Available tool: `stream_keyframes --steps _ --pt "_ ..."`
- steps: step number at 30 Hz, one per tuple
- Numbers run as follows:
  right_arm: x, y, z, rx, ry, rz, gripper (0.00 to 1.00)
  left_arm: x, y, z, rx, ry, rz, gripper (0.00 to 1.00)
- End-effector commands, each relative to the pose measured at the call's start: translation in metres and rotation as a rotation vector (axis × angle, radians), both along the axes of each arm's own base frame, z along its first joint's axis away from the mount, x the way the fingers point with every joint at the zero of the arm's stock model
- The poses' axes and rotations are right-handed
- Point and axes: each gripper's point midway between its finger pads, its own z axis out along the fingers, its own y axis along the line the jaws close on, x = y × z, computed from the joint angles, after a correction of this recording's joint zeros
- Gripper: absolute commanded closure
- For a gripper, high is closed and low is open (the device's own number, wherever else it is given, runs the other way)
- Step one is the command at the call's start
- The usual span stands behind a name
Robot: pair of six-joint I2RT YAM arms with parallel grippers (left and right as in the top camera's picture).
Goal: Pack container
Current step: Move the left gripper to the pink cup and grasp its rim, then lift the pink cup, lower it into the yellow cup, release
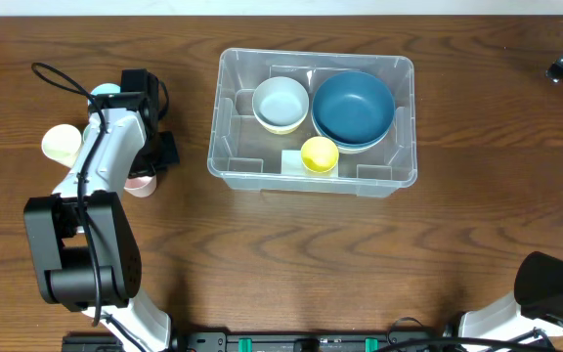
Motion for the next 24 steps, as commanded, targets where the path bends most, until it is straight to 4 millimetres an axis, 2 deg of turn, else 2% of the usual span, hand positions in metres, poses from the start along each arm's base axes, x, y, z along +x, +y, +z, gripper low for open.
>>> stream_keyframes --steps 1,6,10,19,24 --pt "-0.001 -0.003 -0.002 0.003 0.003 -0.019 0.01 0.000 0.004 0.019 0.017 -0.023 0.002 0.94" --pt "-0.001 -0.003 -0.002 0.003 0.003 -0.019 0.00 -0.001 -0.013 0.067 -0.039 -0.098 -0.024 0.94" --pt "-0.001 -0.003 -0.002 0.003 0.003 -0.019 0.01 -0.008 -0.042 0.113 -0.092 -0.203 -0.136 0.94" --pt "-0.001 -0.003 -0.002 0.003 0.003 -0.019 0.01 -0.036 -0.152 0.216 -0.224 -0.567 -0.604 0.94" --pt "-0.001 -0.002 -0.002 0.003 0.002 -0.018 0.01 -0.052 -0.223 0.254 -0.302 -0.736 -0.848 0.94"
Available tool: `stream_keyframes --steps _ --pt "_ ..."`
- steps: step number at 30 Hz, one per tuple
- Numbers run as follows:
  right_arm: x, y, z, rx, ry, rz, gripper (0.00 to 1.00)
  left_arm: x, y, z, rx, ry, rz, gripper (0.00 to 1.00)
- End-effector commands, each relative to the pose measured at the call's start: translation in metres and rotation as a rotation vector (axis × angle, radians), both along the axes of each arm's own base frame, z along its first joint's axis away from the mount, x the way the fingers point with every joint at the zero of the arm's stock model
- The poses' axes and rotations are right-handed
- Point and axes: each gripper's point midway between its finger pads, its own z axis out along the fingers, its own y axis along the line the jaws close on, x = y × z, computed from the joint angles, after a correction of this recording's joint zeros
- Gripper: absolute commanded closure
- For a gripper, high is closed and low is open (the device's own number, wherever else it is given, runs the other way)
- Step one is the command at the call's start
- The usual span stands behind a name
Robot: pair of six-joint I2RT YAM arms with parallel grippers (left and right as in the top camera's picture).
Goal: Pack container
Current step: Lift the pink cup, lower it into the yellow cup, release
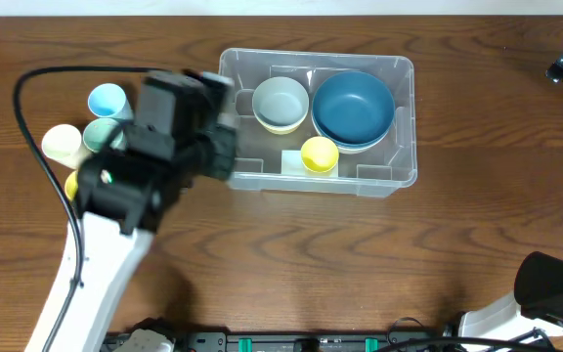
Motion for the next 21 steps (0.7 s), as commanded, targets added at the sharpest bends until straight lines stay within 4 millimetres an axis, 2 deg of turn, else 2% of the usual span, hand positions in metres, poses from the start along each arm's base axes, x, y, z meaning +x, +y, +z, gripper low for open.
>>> stream_keyframes --steps 1,4,6,9,11,14,17,21 --pt "-0.001 -0.002 -0.002 0.003 0.003 -0.018 0.01 -0.013 -0.045 0.020 -0.031 -0.088 -0.169 0.94" --pt "-0.001 -0.003 -0.002 0.003 0.003 -0.019 0.01 -0.014 -0.077 0.021 -0.050 -0.117 -0.246 0.94" --pt "-0.001 -0.002 -0.002 0.003 0.003 -0.018 0.01 -0.012 -0.094 0.014 -0.049 -0.111 -0.279 0.94" --pt "-0.001 -0.003 -0.002 0.003 0.002 -0.019 0.01 -0.007 -0.114 -0.009 -0.024 -0.065 -0.311 0.94" --pt "-0.001 -0.003 -0.002 0.003 0.003 -0.019 0.01 -0.002 -0.125 -0.033 0.006 -0.013 -0.325 0.94" --pt "-0.001 -0.003 -0.002 0.003 0.003 -0.019 0.01 0.007 -0.133 -0.068 0.051 0.063 -0.328 0.94" --pt "-0.001 -0.003 -0.002 0.003 0.003 -0.019 0.01 0.012 -0.137 -0.095 0.089 0.115 -0.331 0.94" --pt "-0.001 -0.003 -0.002 0.003 0.003 -0.019 0.01 0.016 -0.140 -0.116 0.114 0.157 -0.331 0.94"
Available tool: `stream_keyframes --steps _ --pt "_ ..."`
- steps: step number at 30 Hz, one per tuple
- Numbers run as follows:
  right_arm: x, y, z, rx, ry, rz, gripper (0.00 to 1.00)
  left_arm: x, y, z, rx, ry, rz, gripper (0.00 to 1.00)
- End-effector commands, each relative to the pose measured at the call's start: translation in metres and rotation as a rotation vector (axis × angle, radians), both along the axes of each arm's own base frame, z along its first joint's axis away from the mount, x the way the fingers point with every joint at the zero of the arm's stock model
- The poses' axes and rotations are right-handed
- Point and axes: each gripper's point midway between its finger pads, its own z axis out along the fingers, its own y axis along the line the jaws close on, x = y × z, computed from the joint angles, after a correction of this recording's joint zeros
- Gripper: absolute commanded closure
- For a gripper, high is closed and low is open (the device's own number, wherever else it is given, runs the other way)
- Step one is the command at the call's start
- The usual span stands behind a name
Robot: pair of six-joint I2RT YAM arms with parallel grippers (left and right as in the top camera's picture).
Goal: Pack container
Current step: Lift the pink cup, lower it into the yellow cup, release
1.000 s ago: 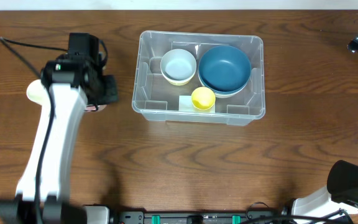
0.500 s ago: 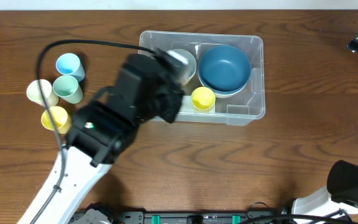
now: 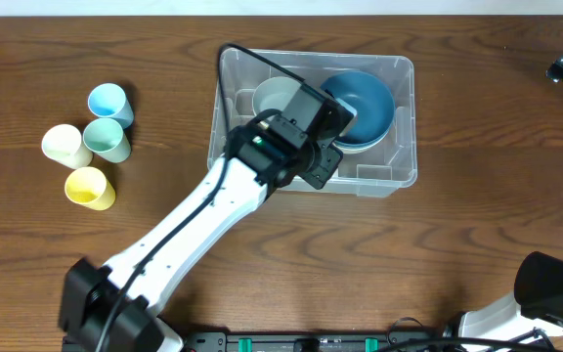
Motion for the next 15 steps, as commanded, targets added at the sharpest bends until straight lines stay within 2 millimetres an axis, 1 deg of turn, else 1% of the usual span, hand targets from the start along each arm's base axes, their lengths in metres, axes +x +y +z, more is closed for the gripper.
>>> stream_keyframes --steps 1,4,5,6,7,8,9,11,15 --pt "-0.0010 -0.0028 -0.0017 0.003 0.003 -0.019 0.01 0.0031 -0.0023 -0.0012 0.008 -0.010 -0.013 0.94" --pt "-0.0009 -0.0029 -0.0016 0.003 0.002 -0.019 0.01 0.0034 -0.0025 -0.0022 0.009 -0.009 -0.013 0.93" --pt "-0.0010 -0.0028 -0.0017 0.003 0.003 -0.019 0.01 0.0038 -0.0028 -0.0017 0.008 -0.011 -0.013 0.86" --pt "-0.0010 -0.0028 -0.0017 0.003 0.003 -0.019 0.02 0.0043 -0.0032 -0.0013 0.006 -0.013 -0.013 0.73" --pt "-0.0010 -0.0028 -0.0017 0.003 0.003 -0.019 0.01 0.0046 -0.0034 -0.0011 0.005 -0.014 -0.013 0.58" --pt "-0.0010 -0.0028 -0.0017 0.003 0.003 -0.019 0.01 0.0049 -0.0037 -0.0008 0.003 -0.016 -0.013 0.49" --pt "-0.0010 -0.0028 -0.0017 0.003 0.003 -0.019 0.01 0.0051 -0.0039 -0.0006 0.002 -0.017 -0.013 0.43" --pt "-0.0010 -0.0028 -0.0017 0.003 0.003 -0.019 0.01 0.0059 -0.0041 -0.0002 0.000 -0.020 -0.012 0.40" --pt "-0.0010 -0.0028 -0.0017 0.003 0.003 -0.019 0.01 0.0103 0.0010 0.0044 -0.007 -0.030 0.005 0.39"
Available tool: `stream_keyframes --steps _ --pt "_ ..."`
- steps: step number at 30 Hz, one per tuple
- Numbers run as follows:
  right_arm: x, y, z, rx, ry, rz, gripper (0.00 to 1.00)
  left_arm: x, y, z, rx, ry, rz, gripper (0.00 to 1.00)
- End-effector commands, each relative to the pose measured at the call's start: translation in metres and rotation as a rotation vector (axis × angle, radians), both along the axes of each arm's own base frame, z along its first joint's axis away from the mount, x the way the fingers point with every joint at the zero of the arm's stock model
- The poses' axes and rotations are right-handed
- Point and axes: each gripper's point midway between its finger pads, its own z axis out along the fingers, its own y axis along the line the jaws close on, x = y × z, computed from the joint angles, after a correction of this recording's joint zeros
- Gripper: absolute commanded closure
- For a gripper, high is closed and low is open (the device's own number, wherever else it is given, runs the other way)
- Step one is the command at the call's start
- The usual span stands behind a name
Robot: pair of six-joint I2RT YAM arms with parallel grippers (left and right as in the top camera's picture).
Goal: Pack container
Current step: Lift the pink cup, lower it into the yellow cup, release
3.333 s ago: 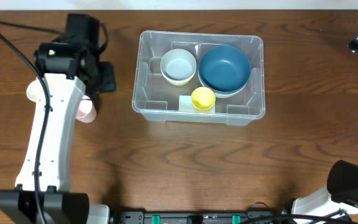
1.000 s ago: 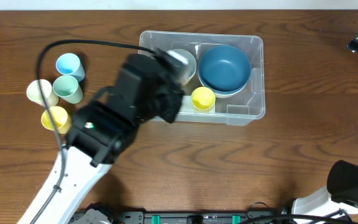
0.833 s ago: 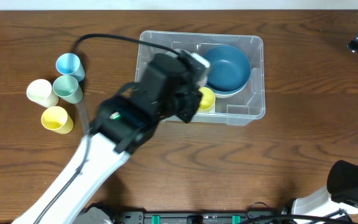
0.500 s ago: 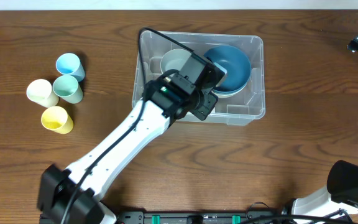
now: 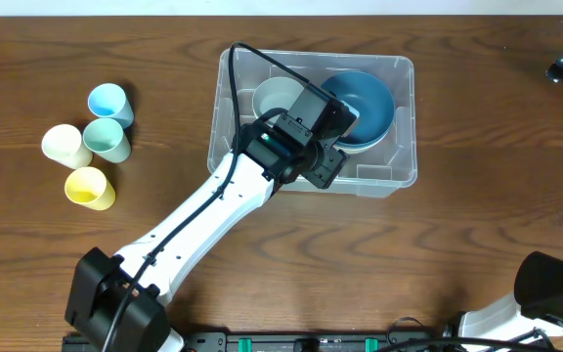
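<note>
A clear plastic container stands at the back middle of the table. A white bowl and a stack of blue bowls sit inside it. My left arm reaches over the container's front wall. Its black wrist covers the fingers and the front middle of the container, so whatever the fingers hold is hidden. Far left on the table stand a blue cup, a cream cup, a green cup and a yellow cup. The right arm's black end is at the far right edge.
The right arm's base sits at the front right corner. The left arm's white link slants across the table from the front left to the container.
The left wrist has shifted very slightly over the front middle of the container. The cups, the bowls and the right arm are where they were.
The left gripper was down among the cups at the far left, with a pink cup beside it. Then it was raised near the container's left end, and the pink cup was gone from the table. Since then it hangs inside the container, covering a small yellow cup there.
</note>
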Motion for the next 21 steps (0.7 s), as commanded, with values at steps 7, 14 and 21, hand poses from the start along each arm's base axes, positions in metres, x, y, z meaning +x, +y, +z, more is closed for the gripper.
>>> stream_keyframes --steps 7,14,21 --pt "-0.001 -0.003 -0.002 0.003 0.002 -0.019 0.01 0.020 0.061 0.065 -0.097 -0.081 0.206 0.39" --pt "-0.001 -0.003 -0.002 0.003 0.002 -0.019 0.01 0.010 0.198 0.108 -0.056 -0.123 0.640 0.38" --pt "-0.001 -0.003 -0.002 0.003 0.002 -0.019 0.01 -0.039 0.323 0.072 0.143 0.079 1.136 0.38"
